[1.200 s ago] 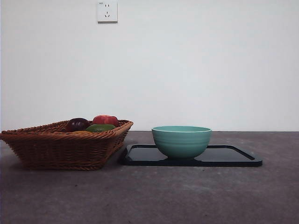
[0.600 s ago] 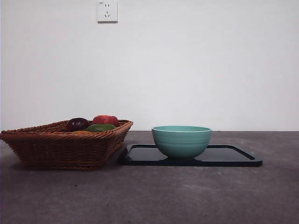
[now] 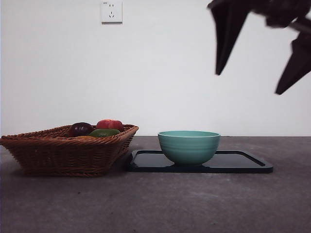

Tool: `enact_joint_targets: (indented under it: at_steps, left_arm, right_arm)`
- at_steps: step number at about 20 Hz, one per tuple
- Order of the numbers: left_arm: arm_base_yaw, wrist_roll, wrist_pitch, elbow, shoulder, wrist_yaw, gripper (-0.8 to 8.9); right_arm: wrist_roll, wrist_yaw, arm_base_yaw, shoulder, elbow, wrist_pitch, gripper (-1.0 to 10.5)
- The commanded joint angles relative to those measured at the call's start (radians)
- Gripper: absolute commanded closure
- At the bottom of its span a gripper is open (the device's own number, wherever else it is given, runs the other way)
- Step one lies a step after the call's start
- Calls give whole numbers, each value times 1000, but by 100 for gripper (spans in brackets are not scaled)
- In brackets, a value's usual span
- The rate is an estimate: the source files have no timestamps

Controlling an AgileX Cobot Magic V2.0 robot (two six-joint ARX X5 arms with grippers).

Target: Pick up the wifruite, put it on the bowl, pick up the plate, put it on desk

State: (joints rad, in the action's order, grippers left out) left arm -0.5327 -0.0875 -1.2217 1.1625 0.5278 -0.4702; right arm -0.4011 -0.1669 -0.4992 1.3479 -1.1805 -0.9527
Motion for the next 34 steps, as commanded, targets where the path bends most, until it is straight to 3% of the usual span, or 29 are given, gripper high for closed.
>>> enact_joint_targets:
  at_steps: [1, 7, 15, 19, 23, 28, 34]
  left_arm:
    - [-6, -5, 18, 9, 1, -2, 310]
    - [-15, -6, 18, 9, 1, -2, 310]
    - [-24, -6, 13, 9, 1, -2, 310]
    - [-32, -6, 10, 9, 1, -2, 310]
    - [-39, -5, 8, 9, 1, -2, 310]
    - [-51, -5, 2, 9, 1, -2, 310]
    - [-51, -5, 2, 9, 1, -2, 310]
  right_arm:
    - [5, -21, 31, 109, -93, -3, 415]
    - [97, -15, 91, 392, -344, -82, 415]
    - [126, 13, 122, 693, -557, -92, 429]
    - [125, 11, 122, 755, -562, -66, 512]
    - [129, 11, 122, 763, -562, -47, 765]
    - [144, 11, 123, 763, -562, -36, 935]
    - [153, 10, 122, 732, -563, -56, 935]
